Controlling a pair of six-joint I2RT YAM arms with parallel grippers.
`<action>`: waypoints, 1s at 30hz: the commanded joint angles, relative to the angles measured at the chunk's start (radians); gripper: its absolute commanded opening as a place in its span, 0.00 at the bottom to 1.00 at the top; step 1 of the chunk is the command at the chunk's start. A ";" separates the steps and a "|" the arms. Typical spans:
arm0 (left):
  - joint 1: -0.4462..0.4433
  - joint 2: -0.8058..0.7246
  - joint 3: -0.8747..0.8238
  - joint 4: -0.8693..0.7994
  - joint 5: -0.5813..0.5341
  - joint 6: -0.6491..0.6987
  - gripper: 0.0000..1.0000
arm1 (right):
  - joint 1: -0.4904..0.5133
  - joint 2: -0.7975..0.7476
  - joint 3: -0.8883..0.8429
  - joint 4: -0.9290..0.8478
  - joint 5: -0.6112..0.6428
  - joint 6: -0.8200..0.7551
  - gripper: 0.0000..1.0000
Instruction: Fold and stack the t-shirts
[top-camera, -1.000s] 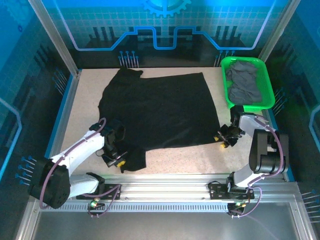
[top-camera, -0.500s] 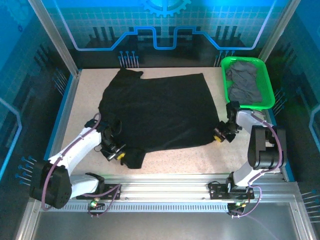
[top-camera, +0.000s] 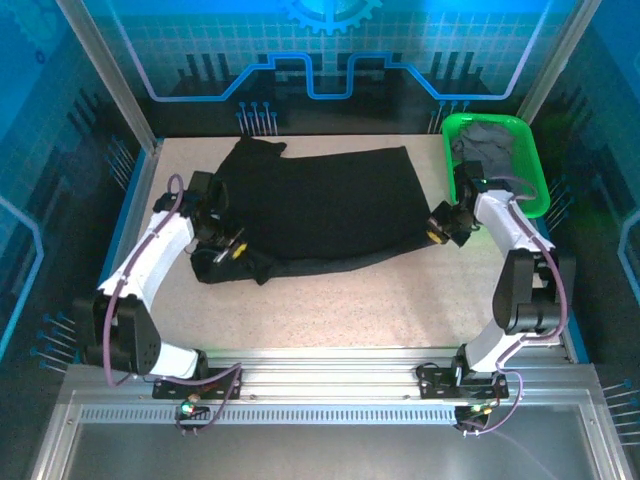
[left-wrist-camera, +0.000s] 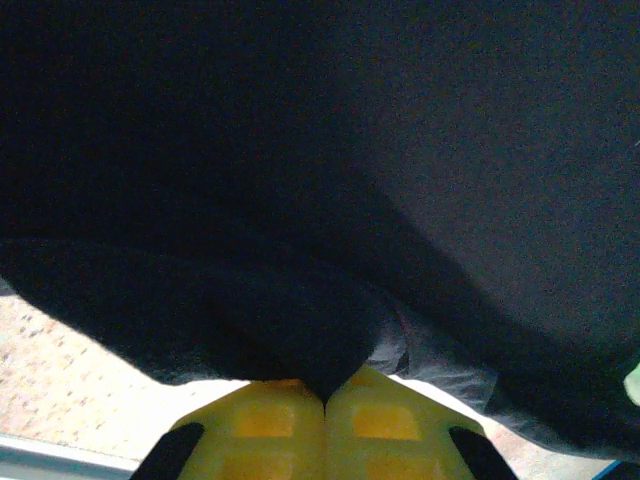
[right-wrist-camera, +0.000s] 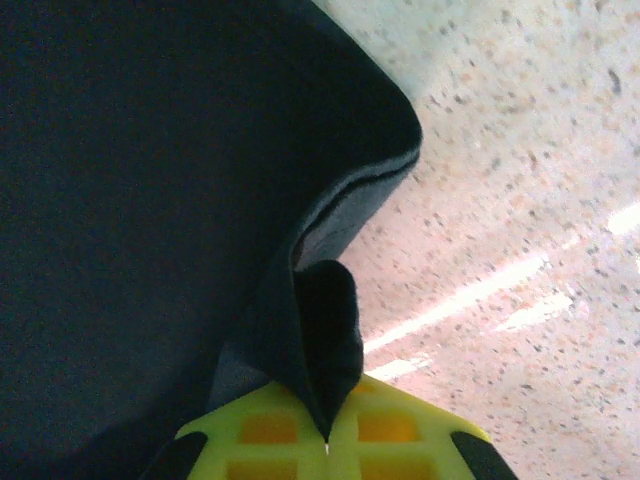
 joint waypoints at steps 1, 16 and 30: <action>0.024 0.063 0.079 0.006 0.005 0.062 0.00 | 0.015 0.068 0.069 -0.048 -0.008 0.021 0.00; 0.071 0.219 0.195 -0.006 -0.095 0.174 0.00 | 0.024 0.250 0.242 -0.046 0.036 0.044 0.00; 0.095 0.248 0.177 0.007 -0.133 0.210 0.00 | 0.032 0.345 0.339 -0.072 0.062 0.047 0.00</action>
